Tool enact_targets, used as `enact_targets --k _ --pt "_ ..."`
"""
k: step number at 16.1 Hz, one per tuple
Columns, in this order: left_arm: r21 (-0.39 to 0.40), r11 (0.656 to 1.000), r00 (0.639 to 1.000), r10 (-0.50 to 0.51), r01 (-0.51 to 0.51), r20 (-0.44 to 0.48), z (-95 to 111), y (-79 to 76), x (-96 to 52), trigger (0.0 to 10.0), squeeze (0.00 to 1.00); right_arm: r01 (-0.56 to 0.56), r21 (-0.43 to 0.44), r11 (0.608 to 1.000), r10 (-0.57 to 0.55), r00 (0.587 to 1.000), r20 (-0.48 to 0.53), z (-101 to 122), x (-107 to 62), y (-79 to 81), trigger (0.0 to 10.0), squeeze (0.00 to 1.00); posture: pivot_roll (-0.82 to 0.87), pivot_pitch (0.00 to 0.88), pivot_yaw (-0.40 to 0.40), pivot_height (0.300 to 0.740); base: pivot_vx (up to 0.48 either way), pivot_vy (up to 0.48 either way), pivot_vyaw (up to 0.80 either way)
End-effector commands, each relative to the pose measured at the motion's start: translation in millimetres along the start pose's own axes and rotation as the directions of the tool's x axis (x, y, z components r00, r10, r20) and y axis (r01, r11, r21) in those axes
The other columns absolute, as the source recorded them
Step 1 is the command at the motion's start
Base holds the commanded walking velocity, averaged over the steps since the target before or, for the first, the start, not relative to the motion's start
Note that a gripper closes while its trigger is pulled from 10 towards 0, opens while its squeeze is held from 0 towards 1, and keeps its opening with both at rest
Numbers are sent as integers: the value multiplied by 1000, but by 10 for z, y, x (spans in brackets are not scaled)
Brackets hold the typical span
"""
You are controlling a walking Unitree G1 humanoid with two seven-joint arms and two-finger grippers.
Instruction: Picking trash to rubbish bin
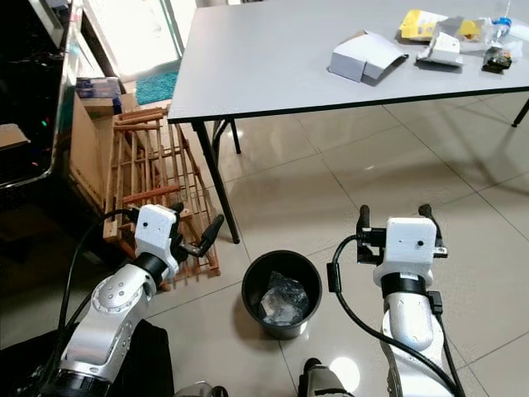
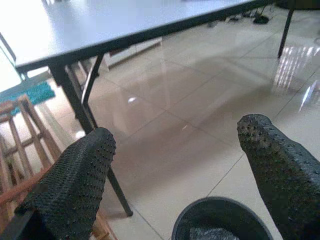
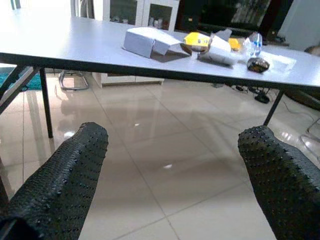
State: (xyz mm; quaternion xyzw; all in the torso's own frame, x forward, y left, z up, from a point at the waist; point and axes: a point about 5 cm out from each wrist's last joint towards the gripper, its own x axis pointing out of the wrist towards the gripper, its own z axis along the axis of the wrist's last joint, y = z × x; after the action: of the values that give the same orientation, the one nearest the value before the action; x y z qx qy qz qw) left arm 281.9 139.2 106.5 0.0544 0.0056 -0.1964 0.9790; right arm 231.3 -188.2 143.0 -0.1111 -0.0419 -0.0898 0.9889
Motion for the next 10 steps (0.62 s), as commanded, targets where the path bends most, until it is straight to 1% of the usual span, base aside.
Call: enact_targets --k 1,3,4,6,8,10 --pt "-18 1000 1000 -16 16 1 7 0 7 10000 0 0 -24 1000 1 1000 11 66 -10 -36 10000 0 -108 107 97 740 0 0 0" --pt "-53 999 1000 -9 10 4 13 22 57 10000 0 16 -11 1000 -16 1000 2 142 15 -64 10000 0 -122 107 106 740 0 -369 0" --pt "-46 999 1000 -23 23 12 30 8 66 10000 0 4 -25 1000 -3 1000 13 174 16 -43 10000 0 -125 105 108 740 0 -356 0" --pt "-64 997 999 -43 44 19 35 -3 92 10000 0 -22 -39 999 22 1000 16 182 -3 19 10000 0 -132 106 115 740 0 -377 0" --pt "-67 996 998 -54 56 20 73 -40 104 10000 0 -32 -41 999 33 999 11 175 -11 47 10000 0 -135 104 118 740 0 -420 0" --pt "-56 997 998 -62 62 15 118 -64 149 10000 0 -24 -26 999 24 1000 -1 177 11 74 10000 0 -140 99 122 740 0 -424 0"
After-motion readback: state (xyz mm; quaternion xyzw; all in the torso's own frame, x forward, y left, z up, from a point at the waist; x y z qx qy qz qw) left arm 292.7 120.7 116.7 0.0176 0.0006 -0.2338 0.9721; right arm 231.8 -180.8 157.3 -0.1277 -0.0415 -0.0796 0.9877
